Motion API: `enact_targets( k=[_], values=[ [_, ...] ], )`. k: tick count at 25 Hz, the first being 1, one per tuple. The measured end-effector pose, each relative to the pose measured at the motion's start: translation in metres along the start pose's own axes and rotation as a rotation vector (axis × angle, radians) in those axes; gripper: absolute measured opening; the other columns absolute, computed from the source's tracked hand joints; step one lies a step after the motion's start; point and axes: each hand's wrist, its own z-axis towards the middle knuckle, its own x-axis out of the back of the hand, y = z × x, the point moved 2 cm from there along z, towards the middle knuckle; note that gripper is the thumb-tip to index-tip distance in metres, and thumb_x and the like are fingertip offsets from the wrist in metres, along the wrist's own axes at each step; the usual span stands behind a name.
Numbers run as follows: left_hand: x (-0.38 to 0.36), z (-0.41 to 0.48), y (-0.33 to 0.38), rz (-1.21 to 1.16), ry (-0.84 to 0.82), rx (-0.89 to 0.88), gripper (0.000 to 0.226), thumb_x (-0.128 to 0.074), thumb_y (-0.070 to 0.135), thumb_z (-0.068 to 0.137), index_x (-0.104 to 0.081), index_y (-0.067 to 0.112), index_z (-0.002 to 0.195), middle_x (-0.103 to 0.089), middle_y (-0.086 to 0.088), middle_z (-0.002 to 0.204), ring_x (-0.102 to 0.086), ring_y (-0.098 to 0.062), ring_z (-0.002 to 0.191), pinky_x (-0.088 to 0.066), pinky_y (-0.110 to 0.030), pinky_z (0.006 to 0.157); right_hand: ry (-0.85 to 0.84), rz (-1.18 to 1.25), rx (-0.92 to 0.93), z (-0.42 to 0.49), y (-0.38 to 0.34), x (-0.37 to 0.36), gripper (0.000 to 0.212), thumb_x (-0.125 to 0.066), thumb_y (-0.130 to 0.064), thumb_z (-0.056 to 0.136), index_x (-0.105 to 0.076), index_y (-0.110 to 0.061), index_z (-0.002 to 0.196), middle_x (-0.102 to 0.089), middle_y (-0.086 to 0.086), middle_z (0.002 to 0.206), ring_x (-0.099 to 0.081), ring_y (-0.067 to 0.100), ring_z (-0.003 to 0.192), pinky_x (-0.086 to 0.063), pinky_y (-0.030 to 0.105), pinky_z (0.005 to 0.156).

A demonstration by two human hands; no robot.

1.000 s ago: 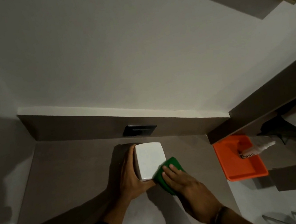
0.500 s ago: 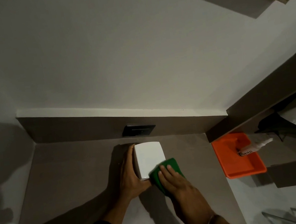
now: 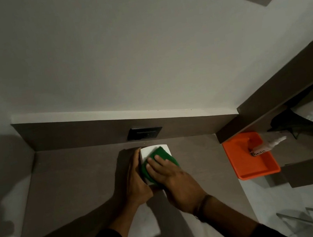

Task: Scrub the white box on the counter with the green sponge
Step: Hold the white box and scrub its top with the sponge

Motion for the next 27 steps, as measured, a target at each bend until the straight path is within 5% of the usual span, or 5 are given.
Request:
enact_targets(
  k=[3,6,15,22,27],
  values=[
    [0.000,0.000,0.000,0.023,-0.008,-0.014,0.132,-0.100,0.035,0.053,-0.023,0.023,0.159,-0.043,0.003,0.156,-0.042,-0.008,0.143,-0.038,-0.038,0.118,-0.016,0.020,-0.025,-0.042,0.020,0.005,0.077,-0.051,0.001,0.092,-0.021,-0.029,0.157,-0.019,-0.003,0.166,-0.007,0.017,0.154,-0.009,0.041,0.125],
    [0.001,0.000,0.001,0.047,-0.093,-0.037,0.127,-0.105,0.031,0.051,-0.027,0.035,0.152,-0.045,0.014,0.150,-0.046,0.014,0.132,-0.039,-0.021,0.117,0.026,0.033,-0.201,-0.016,0.050,0.016,0.076,-0.052,0.005,0.090,-0.027,-0.024,0.156,-0.024,0.000,0.164,-0.016,0.023,0.153,-0.025,0.049,0.121],
    [0.001,-0.002,0.000,0.029,-0.026,0.052,0.107,-0.072,0.074,0.075,-0.034,0.015,0.156,-0.044,-0.009,0.159,-0.046,-0.025,0.145,-0.039,-0.044,0.121,-0.006,0.042,0.126,-0.013,0.002,-0.004,0.078,-0.059,-0.002,0.087,-0.029,-0.024,0.156,-0.024,-0.002,0.166,-0.011,0.022,0.154,-0.012,0.045,0.124],
    [0.001,0.003,0.001,0.082,-0.054,-0.062,0.137,-0.106,0.038,0.049,-0.029,0.011,0.159,-0.047,-0.003,0.158,-0.042,0.008,0.140,-0.037,-0.018,0.117,0.052,0.160,-0.135,0.009,0.074,0.011,0.076,-0.048,0.002,0.086,-0.030,-0.021,0.156,-0.026,0.003,0.164,-0.014,0.024,0.153,-0.023,0.047,0.122],
    [0.016,-0.005,0.028,0.159,-0.103,-0.059,0.136,-0.102,0.045,0.055,-0.021,0.020,0.161,-0.043,0.001,0.159,-0.043,-0.002,0.141,-0.042,-0.037,0.120,0.161,0.521,-0.222,0.027,0.086,0.006,0.075,-0.045,0.009,0.083,-0.039,-0.018,0.152,-0.034,0.003,0.160,-0.025,0.019,0.149,-0.023,0.037,0.122]
  ],
)
